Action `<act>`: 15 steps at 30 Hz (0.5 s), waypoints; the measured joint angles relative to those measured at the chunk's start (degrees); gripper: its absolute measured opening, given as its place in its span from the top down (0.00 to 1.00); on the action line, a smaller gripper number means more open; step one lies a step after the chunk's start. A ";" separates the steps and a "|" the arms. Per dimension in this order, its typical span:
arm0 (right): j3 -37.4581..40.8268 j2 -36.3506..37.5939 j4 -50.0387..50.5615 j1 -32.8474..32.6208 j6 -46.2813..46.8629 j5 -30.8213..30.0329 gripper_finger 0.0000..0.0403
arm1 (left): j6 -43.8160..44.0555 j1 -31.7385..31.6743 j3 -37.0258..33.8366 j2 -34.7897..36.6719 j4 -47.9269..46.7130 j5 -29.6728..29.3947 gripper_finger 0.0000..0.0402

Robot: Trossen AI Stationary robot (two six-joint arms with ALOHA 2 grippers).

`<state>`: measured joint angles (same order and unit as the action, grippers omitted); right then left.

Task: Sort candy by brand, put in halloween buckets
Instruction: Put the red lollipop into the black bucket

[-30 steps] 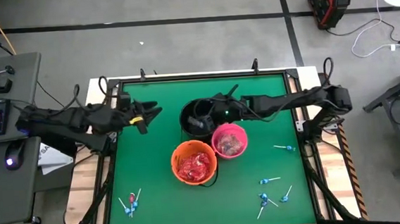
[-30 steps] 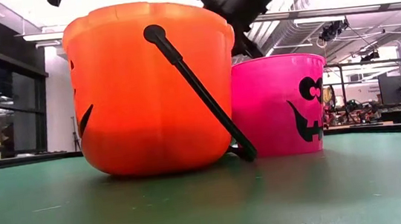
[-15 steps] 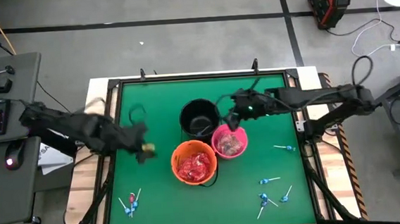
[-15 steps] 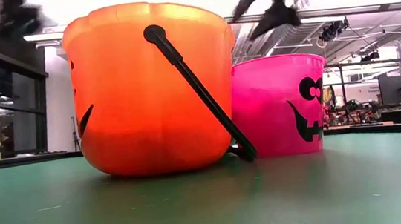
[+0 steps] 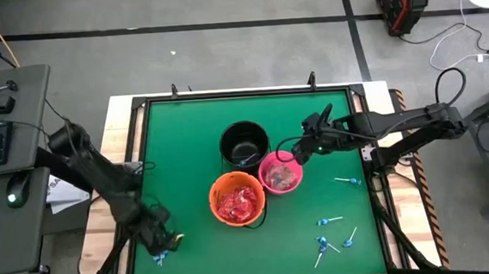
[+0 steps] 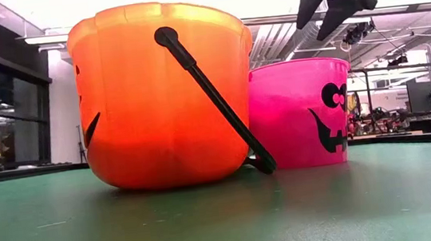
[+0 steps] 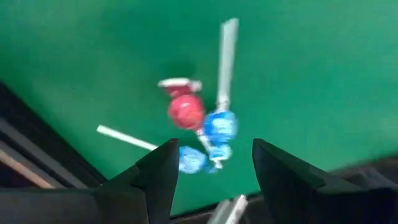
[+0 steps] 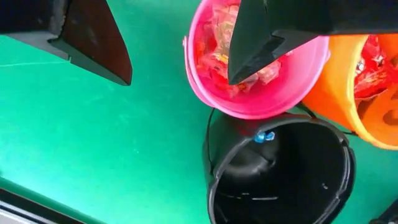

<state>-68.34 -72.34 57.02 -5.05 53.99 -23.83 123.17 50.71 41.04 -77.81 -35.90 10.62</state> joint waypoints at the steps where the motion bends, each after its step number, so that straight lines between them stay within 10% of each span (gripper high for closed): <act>1: 0.00 -0.03 0.01 0.02 -0.02 -0.16 0.36 | 2.12 0.96 0.04 -1.44 0.33 0.06 0.52; 15: 0.00 -0.04 -0.83 0.52 -0.01 -0.23 0.36 | 8.71 2.12 0.00 -5.68 -8.12 -3.59 0.57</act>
<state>-68.34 -72.38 56.18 -4.54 53.98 -24.05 131.88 52.83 41.03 -83.50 -44.02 7.02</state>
